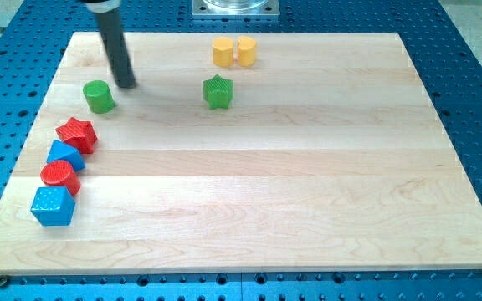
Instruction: Move green blocks above red star
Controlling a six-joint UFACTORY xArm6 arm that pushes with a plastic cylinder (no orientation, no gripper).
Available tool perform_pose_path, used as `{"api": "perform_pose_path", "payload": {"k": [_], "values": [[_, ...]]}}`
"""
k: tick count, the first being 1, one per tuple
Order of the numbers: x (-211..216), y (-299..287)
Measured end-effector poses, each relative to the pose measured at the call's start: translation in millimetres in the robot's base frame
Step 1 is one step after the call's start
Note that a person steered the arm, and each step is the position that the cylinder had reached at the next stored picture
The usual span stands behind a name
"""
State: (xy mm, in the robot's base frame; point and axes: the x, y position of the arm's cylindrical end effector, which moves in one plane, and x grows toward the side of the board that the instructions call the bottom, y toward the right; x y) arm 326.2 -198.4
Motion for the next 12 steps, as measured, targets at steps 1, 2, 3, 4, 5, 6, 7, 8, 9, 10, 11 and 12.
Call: {"api": "perform_pose_path", "payload": {"k": [1, 2, 3, 4, 5, 6, 7, 8, 9, 10, 11, 12], "values": [[15, -1], [17, -3], [33, -3], [46, -3], [51, -2], [65, 50], [99, 146], [73, 217], [39, 169], [35, 112], [28, 205], [-6, 152]]}}
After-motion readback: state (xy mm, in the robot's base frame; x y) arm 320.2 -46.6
